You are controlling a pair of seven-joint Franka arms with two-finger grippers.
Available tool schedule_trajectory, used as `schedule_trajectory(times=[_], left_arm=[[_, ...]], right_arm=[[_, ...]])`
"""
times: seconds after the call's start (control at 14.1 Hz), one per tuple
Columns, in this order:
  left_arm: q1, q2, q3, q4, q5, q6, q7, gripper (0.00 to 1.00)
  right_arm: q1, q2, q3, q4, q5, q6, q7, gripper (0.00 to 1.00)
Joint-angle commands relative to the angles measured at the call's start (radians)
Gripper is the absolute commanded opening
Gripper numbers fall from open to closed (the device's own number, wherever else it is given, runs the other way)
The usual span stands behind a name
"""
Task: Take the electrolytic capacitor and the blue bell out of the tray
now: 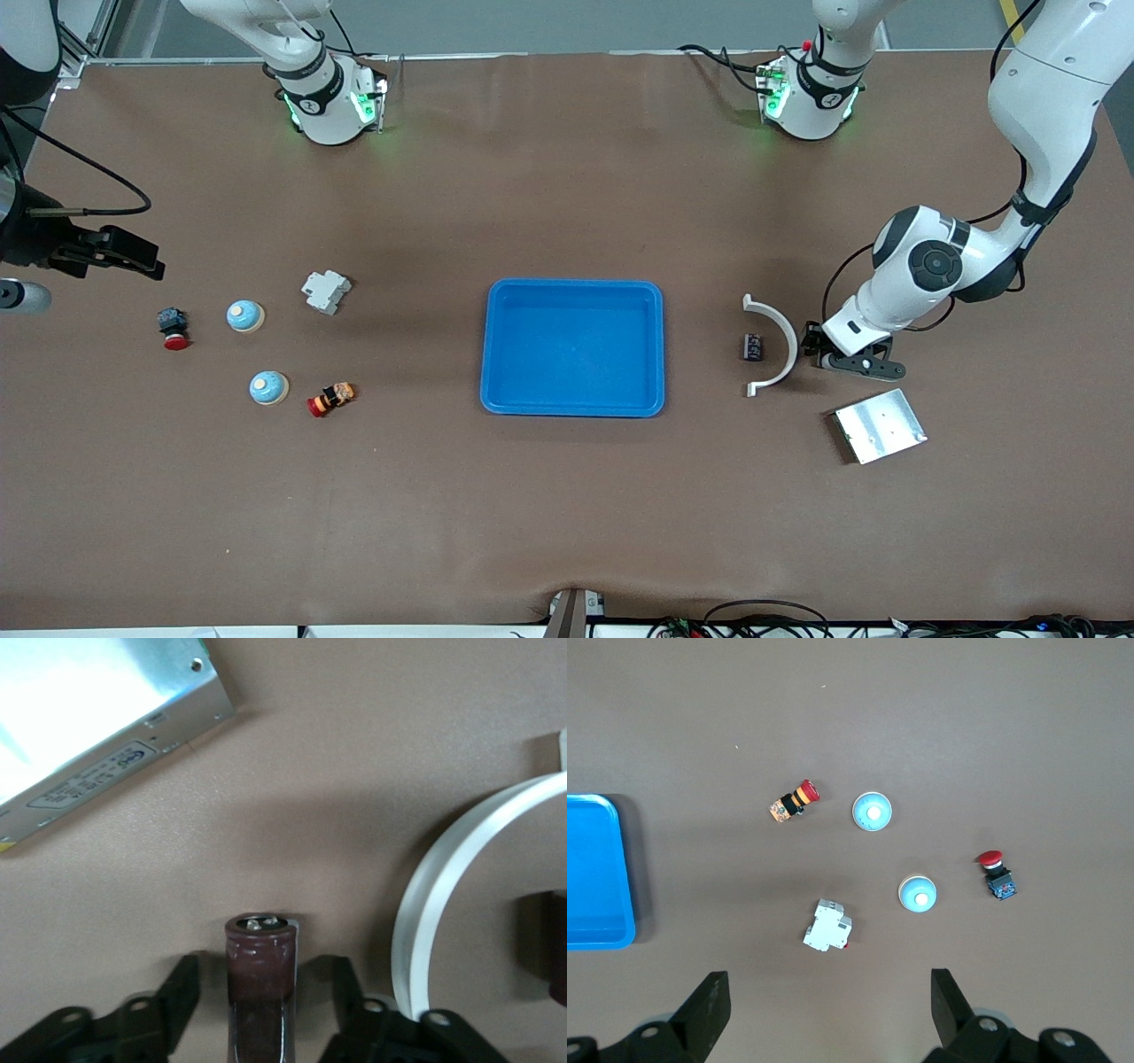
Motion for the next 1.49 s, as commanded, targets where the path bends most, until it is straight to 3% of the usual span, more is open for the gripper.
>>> schedule_trajectory(times=[0.0,0.43,0.64,1.0,1.42], left_arm=[[-0.006,0.000,-0.001,0.009,0.036,0.009,-0.053,1.00],[0.004,-0.047,-0.010,0.024,0.028,-0.008,-0.073,1.00],[0.007,-0.078,-0.036,0.060,0.007,-0.084,-0.075,1.00],[0.007,-0.083,-0.143,0.224,-0.211,-0.284,-0.075,1.00],[0.004,-0.076,-0.219,0.448,-0.304,-0.514,-0.071,1.00]], right_arm=[[-0.003,-0.009,0.000,-0.003,0.014,-0.008,0.011,1.00],[-0.003,-0.010,0.002,-0.003,0.014,-0.014,0.011,1.00],[-0.003,-0.010,0.000,-0.003,0.015,-0.014,0.011,1.00],[-0.003,-0.009,0.005,-0.003,0.015,-0.014,0.011,1.00],[-0.020,-0.012,-0.001,-0.006,0.015,-0.025,-0.004,1.00]])
